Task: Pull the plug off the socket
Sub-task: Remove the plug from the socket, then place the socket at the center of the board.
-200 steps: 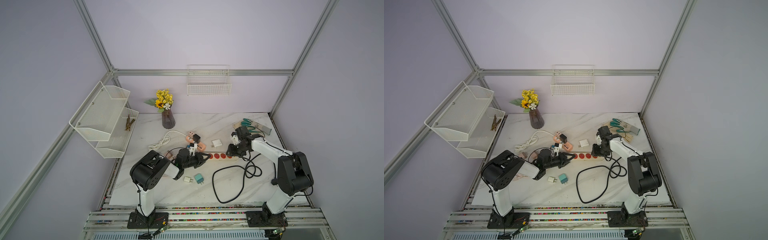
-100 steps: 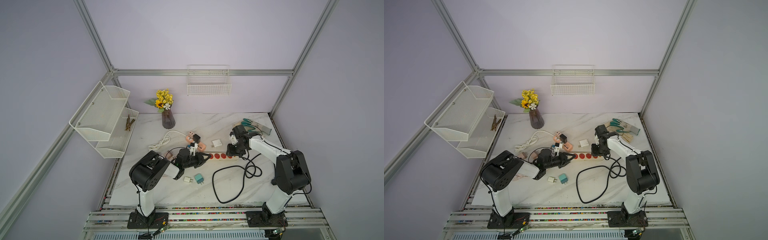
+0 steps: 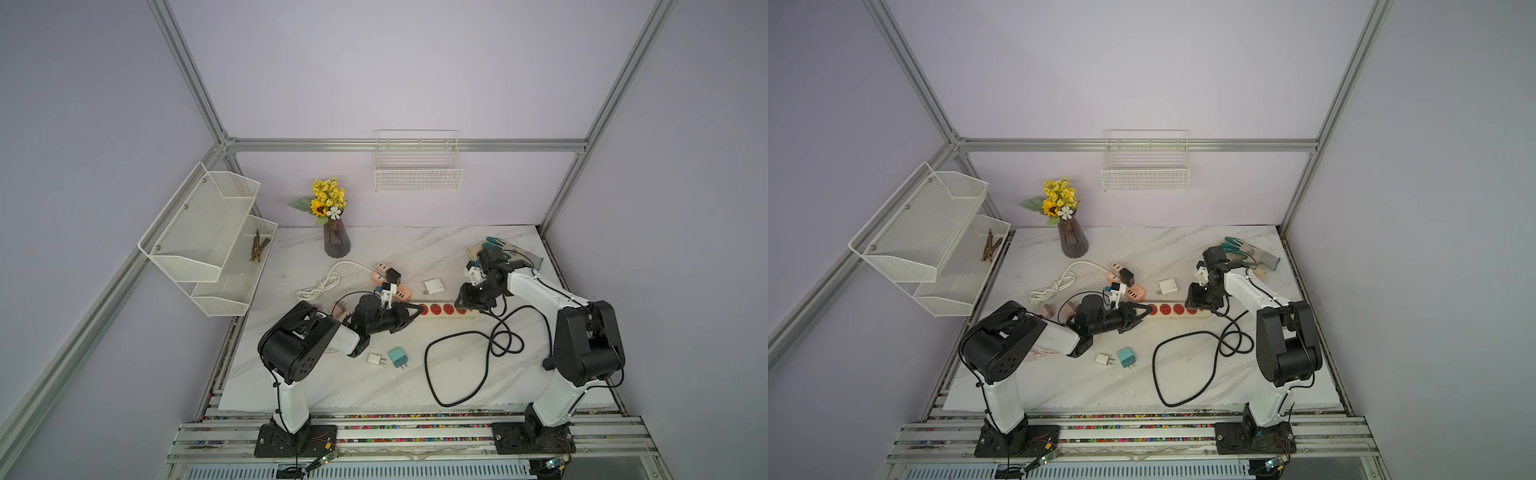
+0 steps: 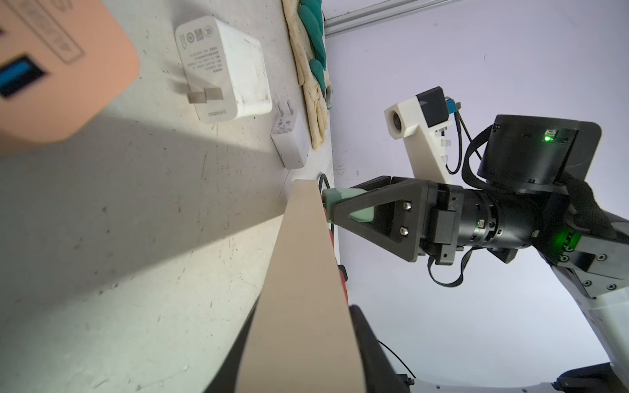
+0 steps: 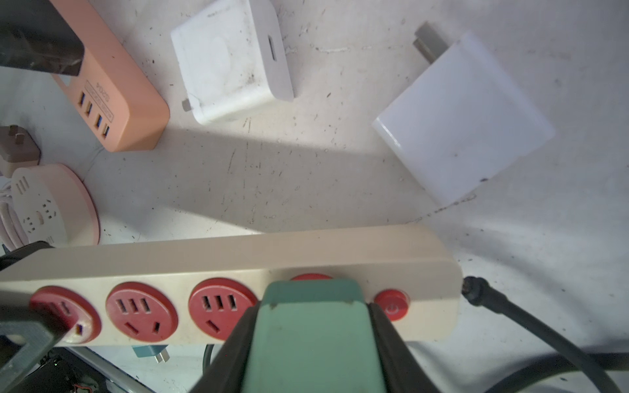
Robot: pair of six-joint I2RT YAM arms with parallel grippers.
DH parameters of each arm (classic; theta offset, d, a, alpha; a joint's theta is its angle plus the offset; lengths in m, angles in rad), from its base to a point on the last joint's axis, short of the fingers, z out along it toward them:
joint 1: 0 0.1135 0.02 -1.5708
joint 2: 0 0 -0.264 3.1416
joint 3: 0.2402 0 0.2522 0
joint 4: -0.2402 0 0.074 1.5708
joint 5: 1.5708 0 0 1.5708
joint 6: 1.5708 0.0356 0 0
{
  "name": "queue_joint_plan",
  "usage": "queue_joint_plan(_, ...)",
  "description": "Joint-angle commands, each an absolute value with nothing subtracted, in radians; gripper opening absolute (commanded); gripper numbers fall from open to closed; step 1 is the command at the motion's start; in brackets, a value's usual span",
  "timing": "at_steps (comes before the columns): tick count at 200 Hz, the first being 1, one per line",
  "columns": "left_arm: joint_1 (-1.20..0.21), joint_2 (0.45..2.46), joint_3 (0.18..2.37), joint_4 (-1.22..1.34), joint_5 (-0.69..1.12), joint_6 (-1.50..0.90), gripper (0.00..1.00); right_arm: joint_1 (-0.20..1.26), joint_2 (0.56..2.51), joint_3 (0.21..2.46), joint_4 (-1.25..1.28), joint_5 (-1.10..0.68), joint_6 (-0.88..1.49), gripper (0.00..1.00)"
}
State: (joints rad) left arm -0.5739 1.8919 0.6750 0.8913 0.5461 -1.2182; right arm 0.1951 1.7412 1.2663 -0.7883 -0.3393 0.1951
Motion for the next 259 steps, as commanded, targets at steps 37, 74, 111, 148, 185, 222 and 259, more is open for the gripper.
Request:
queue_joint_plan(37, -0.566, 1.972, 0.614, 0.490, 0.435, -1.147, 0.00, 0.300, 1.704, 1.409, -0.860, -0.121, 0.184, 0.00)
queue_joint_plan(74, -0.566, 1.975, 0.609, 0.483, 0.431, -1.144, 0.00, 0.250, 1.693, 1.423, -0.859, -0.194, 0.190, 0.00)
queue_joint_plan(111, -0.565, 1.975, 0.603, 0.475, 0.421, -1.144, 0.00, 0.194, 1.675, 1.381, -0.809, -0.386, 0.213, 0.00)
queue_joint_plan(148, -0.565, 1.972, 0.603, 0.466, 0.419, -1.143, 0.00, 0.201, 1.676, 1.320, -0.763, -0.433, 0.207, 0.00)
queue_joint_plan(185, -0.565, 1.963, 0.606, 0.469, 0.430, -1.145, 0.00, 0.203, 1.643, 1.310, -0.744, -0.375, 0.224, 0.00)
queue_joint_plan(222, -0.575, 1.920, 0.621, 0.450, 0.450, -1.157, 0.20, 0.205, 1.624, 1.318, -0.719, -0.321, 0.257, 0.00)
queue_joint_plan(259, -0.570, 1.836, 0.705, 0.350, 0.482, -1.089, 0.45, 0.212, 1.632, 1.317, -0.707, -0.304, 0.263, 0.00)
